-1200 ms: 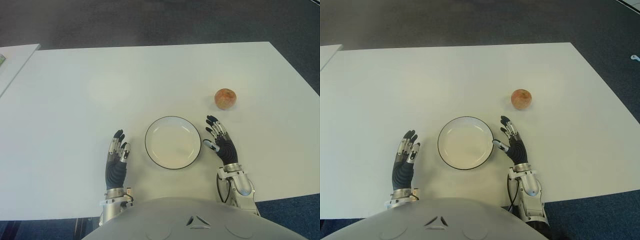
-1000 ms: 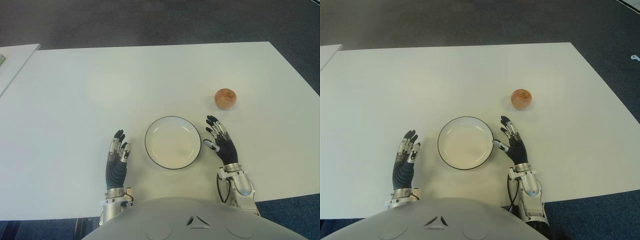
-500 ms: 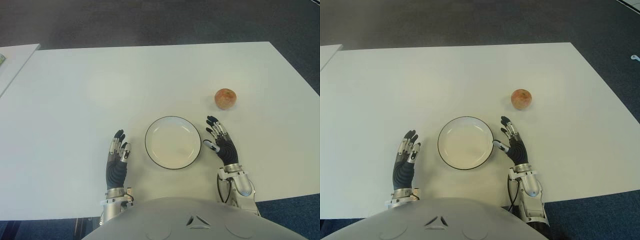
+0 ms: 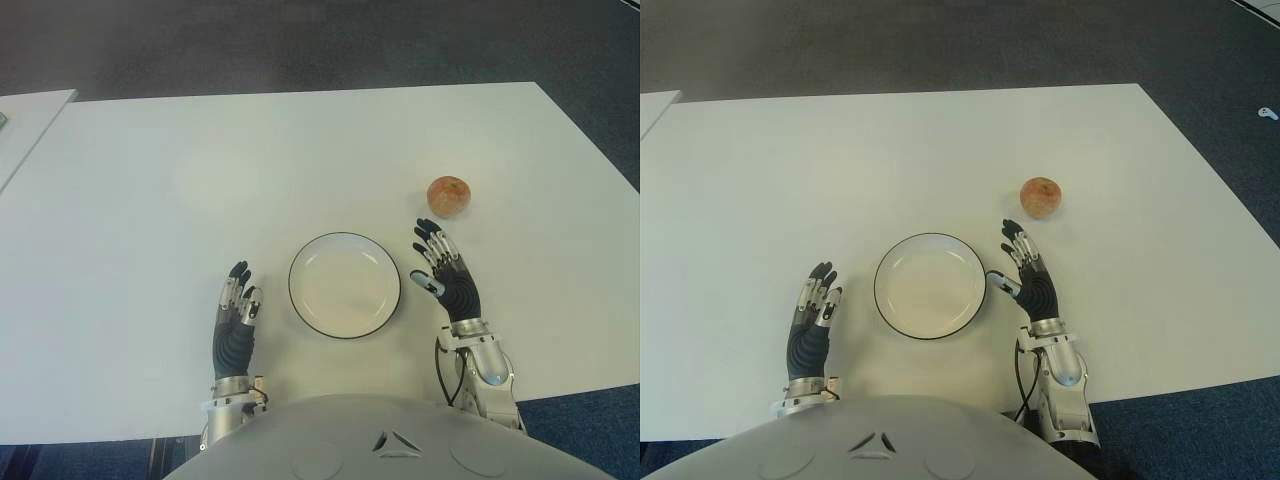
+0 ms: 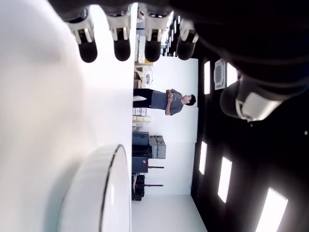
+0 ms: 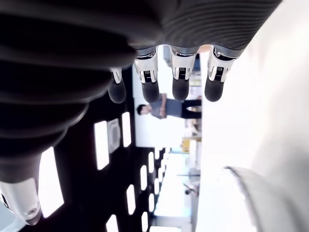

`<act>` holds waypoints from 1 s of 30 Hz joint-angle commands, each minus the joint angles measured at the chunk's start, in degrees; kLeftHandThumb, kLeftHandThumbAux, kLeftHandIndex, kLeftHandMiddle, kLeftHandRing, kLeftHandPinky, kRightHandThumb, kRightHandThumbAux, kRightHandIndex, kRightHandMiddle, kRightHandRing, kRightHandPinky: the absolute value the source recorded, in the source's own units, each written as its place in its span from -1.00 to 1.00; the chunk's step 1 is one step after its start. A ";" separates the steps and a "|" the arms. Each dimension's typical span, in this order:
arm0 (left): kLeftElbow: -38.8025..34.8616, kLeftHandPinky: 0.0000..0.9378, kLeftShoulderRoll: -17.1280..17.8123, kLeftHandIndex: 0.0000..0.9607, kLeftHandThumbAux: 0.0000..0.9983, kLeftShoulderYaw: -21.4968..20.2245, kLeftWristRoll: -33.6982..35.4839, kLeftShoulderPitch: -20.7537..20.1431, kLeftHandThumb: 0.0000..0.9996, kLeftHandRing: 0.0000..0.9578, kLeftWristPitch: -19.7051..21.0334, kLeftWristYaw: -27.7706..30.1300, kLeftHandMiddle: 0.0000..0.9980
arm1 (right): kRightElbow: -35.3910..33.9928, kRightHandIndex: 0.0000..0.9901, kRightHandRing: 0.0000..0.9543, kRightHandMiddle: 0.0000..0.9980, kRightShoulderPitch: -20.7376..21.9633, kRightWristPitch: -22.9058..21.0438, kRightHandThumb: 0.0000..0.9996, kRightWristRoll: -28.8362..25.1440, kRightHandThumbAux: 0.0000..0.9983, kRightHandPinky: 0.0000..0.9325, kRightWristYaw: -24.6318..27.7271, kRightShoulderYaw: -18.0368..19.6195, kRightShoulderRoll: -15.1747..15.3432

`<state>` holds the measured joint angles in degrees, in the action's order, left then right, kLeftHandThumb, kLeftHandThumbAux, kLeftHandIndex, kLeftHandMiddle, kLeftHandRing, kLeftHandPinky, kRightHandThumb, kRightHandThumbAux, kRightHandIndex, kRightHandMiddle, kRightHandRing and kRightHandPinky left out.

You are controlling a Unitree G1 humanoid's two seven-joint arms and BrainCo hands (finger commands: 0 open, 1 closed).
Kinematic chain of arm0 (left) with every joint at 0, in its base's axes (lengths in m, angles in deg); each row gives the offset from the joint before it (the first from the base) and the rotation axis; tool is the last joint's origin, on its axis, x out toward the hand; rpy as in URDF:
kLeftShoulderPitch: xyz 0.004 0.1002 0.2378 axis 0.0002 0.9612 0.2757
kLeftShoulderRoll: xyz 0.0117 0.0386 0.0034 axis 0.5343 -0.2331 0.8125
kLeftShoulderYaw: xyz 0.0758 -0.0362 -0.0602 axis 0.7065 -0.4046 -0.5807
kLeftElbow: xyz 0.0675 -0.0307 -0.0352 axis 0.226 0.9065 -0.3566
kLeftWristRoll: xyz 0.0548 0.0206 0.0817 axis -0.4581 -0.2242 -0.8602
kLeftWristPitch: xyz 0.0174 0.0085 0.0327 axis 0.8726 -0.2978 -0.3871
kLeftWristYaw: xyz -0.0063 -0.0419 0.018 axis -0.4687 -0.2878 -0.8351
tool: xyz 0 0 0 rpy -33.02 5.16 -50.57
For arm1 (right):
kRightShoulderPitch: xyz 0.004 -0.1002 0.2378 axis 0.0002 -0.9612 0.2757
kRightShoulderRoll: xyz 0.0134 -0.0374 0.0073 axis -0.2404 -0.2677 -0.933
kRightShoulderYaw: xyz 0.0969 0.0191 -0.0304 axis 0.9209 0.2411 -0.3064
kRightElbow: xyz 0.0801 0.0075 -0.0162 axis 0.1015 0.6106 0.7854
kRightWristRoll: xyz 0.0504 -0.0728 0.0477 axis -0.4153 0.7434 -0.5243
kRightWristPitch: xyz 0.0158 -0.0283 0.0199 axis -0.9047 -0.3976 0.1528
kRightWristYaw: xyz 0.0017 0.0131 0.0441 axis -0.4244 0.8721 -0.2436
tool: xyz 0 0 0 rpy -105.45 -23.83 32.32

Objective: Put the apples into the plate.

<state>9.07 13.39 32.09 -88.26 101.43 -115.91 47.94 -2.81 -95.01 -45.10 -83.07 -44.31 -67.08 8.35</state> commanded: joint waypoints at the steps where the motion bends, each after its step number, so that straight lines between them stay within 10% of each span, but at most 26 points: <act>1: 1.54 -1.00 0.07 -1.00 -0.16 -0.47 0.95 -0.73 -0.88 -1.00 0.25 0.92 -1.00 | -1.11 -1.00 -1.00 -1.00 1.88 -0.37 -0.87 2.99 0.25 -1.00 -1.30 0.99 1.26; 8: 3.77 -1.00 -0.39 -1.00 -0.19 -1.19 1.52 -2.06 -0.89 -1.00 0.13 0.65 -1.00 | -8.36 -1.00 -1.00 -1.00 11.23 -9.65 -0.43 10.94 0.15 -1.00 -8.59 0.74 -1.05; 12: 5.25 -1.00 -0.88 -1.00 -0.19 -1.56 1.01 -2.90 -0.89 -1.00 -0.62 0.02 -1.00 | -5.67 -1.00 -1.00 -1.00 16.75 -6.19 -0.18 17.49 0.07 -1.00 -14.31 2.02 -0.44; 19: 6.56 -1.00 -1.95 -1.00 -0.23 -1.76 0.94 -3.53 -0.89 -1.00 -0.80 -0.49 -1.00 | 1.05 -0.96 -1.00 -0.99 22.18 1.79 -0.07 29.71 -0.04 -1.00 -21.19 2.60 6.64; 30: 8.80 -1.00 -2.03 -1.00 -0.22 -2.35 1.69 -4.64 -0.88 -1.00 -2.10 -0.18 -1.00 | 10.70 -0.91 -1.00 -1.00 30.98 0.98 -0.16 39.78 -0.20 -1.00 -23.08 0.31 16.85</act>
<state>16.05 12.90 30.03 -87.13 96.90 -119.11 48.14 4.18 -67.34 -43.51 -46.29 -66.63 -65.57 23.22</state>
